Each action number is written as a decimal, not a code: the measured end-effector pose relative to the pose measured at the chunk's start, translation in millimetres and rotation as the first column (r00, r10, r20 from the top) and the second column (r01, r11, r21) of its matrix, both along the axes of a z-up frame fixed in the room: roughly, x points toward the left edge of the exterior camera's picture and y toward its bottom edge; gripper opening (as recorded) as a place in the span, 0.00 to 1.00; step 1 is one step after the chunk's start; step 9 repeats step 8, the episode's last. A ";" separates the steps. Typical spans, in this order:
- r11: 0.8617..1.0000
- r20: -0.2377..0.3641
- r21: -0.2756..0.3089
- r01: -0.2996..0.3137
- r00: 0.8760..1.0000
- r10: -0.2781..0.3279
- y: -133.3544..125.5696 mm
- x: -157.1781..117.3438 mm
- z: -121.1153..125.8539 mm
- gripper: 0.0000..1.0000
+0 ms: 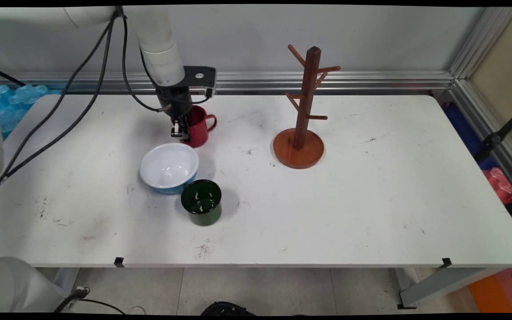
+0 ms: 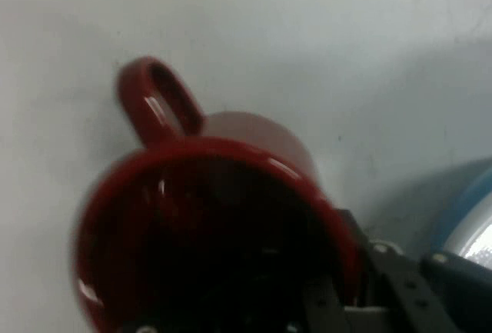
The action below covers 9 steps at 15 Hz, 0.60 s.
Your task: Place the picked object on the table
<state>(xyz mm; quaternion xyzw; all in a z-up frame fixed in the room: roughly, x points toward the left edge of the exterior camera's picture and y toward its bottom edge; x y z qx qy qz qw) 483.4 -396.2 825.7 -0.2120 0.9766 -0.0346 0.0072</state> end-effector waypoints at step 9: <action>0.999 -0.020 -0.019 0.046 0.999 -0.046 -15.8 -5.7 0.9 1.00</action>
